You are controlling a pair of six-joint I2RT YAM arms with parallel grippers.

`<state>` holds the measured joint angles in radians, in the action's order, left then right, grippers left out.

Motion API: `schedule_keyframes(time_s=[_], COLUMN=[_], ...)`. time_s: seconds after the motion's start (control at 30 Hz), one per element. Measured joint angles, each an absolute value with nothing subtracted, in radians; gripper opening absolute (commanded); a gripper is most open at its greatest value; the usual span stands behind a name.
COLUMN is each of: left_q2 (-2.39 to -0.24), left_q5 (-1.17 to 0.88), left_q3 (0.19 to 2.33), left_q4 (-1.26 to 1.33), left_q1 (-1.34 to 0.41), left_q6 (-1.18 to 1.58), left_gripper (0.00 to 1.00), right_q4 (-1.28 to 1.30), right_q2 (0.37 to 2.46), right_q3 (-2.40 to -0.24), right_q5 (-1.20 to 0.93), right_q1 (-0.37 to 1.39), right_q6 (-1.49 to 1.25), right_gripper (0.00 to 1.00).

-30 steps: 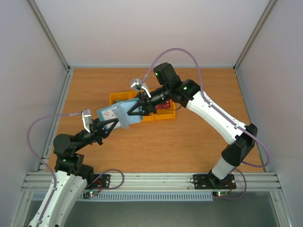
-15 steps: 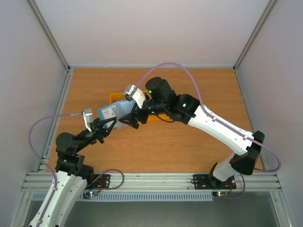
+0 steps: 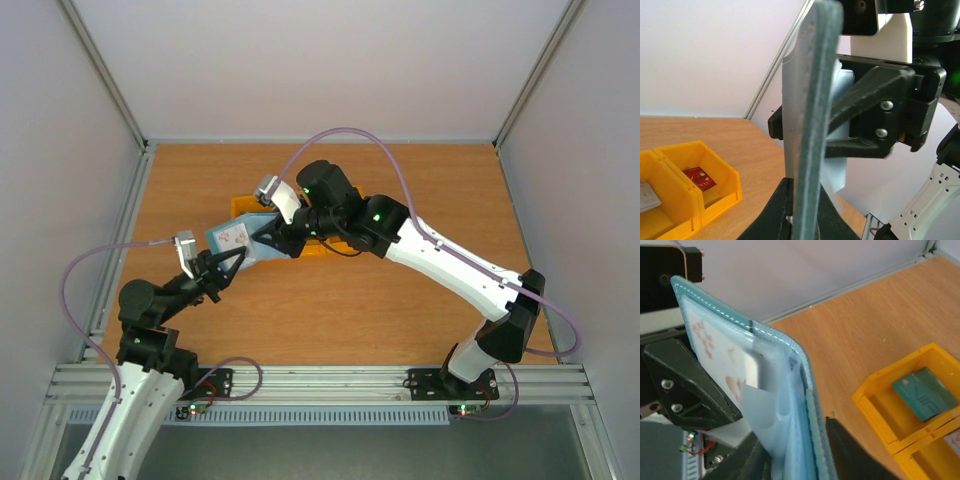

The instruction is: Take the credit cards out of the card holder

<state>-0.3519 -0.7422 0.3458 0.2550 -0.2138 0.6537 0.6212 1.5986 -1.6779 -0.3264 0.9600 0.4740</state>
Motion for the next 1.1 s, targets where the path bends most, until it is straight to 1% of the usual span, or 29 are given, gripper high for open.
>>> schedule_keyframes(time_s=[0.03, 0.07, 0.1, 0.2, 0.23, 0.27, 0.33, 0.5, 0.53, 0.57, 0.6, 0.63, 0.67, 0.73, 0.8, 0.83, 0.9, 1.1], left_q2=[-0.350, -0.347, -0.346, -0.346, -0.346, -0.345, -0.343, -0.339, -0.339, -0.339, -0.339, -0.339, -0.339, -0.339, -0.339, -0.339, -0.339, -0.340], left_q5=[-0.741, -0.740, -0.741, -0.753, -0.765, -0.775, -0.790, -0.820, -0.825, -0.830, -0.836, -0.844, -0.850, -0.859, -0.867, -0.871, -0.884, -0.879], left_q3=[0.346, 0.346, 0.346, 0.345, 0.345, 0.345, 0.346, 0.346, 0.346, 0.346, 0.346, 0.346, 0.346, 0.346, 0.346, 0.347, 0.347, 0.347], left_q4=[0.254, 0.254, 0.254, 0.258, 0.259, 0.261, 0.271, 0.281, 0.284, 0.287, 0.289, 0.294, 0.300, 0.306, 0.305, 0.304, 0.304, 0.304], left_q1=[-0.213, -0.213, -0.213, -0.214, -0.215, -0.215, -0.216, -0.215, -0.215, -0.215, -0.215, -0.215, -0.215, -0.214, -0.214, -0.213, -0.213, -0.213], left_q6=[0.653, 0.653, 0.653, 0.658, 0.660, 0.668, 0.671, 0.687, 0.686, 0.689, 0.694, 0.691, 0.689, 0.685, 0.686, 0.686, 0.688, 0.677], left_gripper=[0.00, 0.00, 0.02, 0.24, 0.28, 0.28, 0.27, 0.06, 0.03, 0.03, 0.05, 0.13, 0.19, 0.27, 0.39, 0.44, 0.48, 0.53], right_q4=[0.622, 0.625, 0.630, 0.635, 0.633, 0.637, 0.641, 0.691, 0.702, 0.711, 0.715, 0.719, 0.721, 0.727, 0.731, 0.733, 0.735, 0.733], right_q2=[1.596, 1.594, 1.592, 1.581, 1.572, 1.563, 1.543, 1.526, 1.524, 1.523, 1.523, 1.523, 1.523, 1.523, 1.523, 1.523, 1.523, 1.525], right_q3=[-1.678, -1.678, -1.678, -1.668, -1.655, -1.642, -1.610, -1.593, -1.594, -1.594, -1.594, -1.594, -1.594, -1.594, -1.594, -1.595, -1.597, -1.612], right_q5=[-0.333, -0.342, -0.358, -0.420, -0.463, -0.492, -0.572, -0.727, -0.751, -0.775, -0.791, -0.806, -0.817, -0.826, -0.825, -0.822, -0.788, -0.667], right_q1=[0.961, 0.958, 0.955, 0.939, 0.923, 0.907, 0.852, 0.763, 0.762, 0.763, 0.763, 0.763, 0.760, 0.760, 0.763, 0.763, 0.765, 0.766], right_q6=[0.472, 0.472, 0.471, 0.472, 0.477, 0.481, 0.498, 0.554, 0.566, 0.578, 0.584, 0.590, 0.593, 0.597, 0.597, 0.597, 0.593, 0.568], right_gripper=[0.09, 0.03, 0.01, 0.01, 0.01, 0.01, 0.01, 0.01, 0.01, 0.01, 0.01, 0.01, 0.01, 0.01, 0.01, 0.01, 0.01, 0.01])
